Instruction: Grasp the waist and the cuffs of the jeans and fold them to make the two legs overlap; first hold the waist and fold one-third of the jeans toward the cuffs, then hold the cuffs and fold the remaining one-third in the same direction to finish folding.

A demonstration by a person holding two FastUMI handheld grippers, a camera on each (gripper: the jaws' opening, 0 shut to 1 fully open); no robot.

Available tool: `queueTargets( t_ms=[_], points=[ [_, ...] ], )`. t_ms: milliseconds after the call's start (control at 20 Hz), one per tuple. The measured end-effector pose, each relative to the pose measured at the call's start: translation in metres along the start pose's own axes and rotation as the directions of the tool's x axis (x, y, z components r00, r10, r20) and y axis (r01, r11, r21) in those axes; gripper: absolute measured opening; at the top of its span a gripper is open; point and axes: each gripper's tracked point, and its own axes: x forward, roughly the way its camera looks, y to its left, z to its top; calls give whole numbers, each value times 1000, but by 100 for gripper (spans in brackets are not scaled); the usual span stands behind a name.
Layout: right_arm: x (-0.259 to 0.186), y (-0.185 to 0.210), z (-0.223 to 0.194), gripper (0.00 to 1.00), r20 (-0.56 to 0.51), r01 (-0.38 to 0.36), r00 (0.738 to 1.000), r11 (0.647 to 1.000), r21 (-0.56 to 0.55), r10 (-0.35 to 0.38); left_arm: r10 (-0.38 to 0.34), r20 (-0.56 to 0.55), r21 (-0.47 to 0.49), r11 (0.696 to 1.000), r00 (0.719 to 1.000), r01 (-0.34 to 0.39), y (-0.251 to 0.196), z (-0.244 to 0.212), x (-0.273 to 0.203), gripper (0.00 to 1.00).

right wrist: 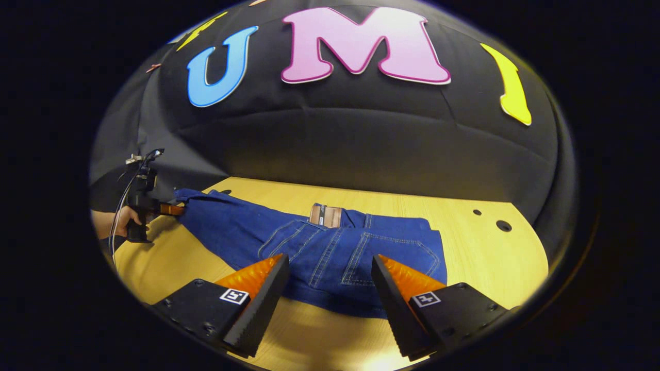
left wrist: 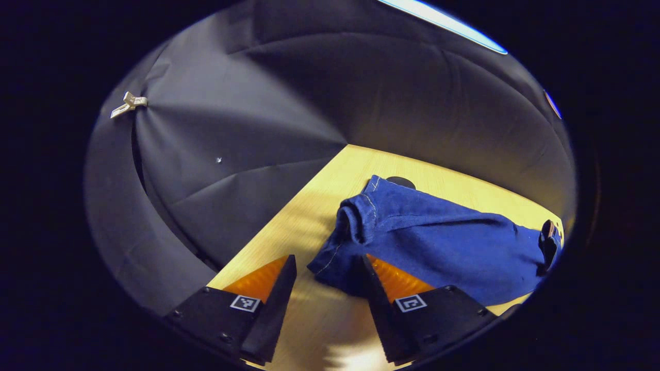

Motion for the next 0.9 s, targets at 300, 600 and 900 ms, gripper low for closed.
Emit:
queueTargets(
  t_ms=[300,600,900],
  points=[
    [0,6,-3,99,1,-7,1000,1000,2,7,-37,8,18,999,999,37,-18,-3,0,35],
    [-2,0,-7,99,-17,9,1000,1000,-3,-9,-49,36,-20,999,998,50,-23,-2,-1,14],
    [-6,-17,5,99,11,42,999,999,-2,-42,-68,28,-124,990,997,71,-21,3,0,7]
  ],
)
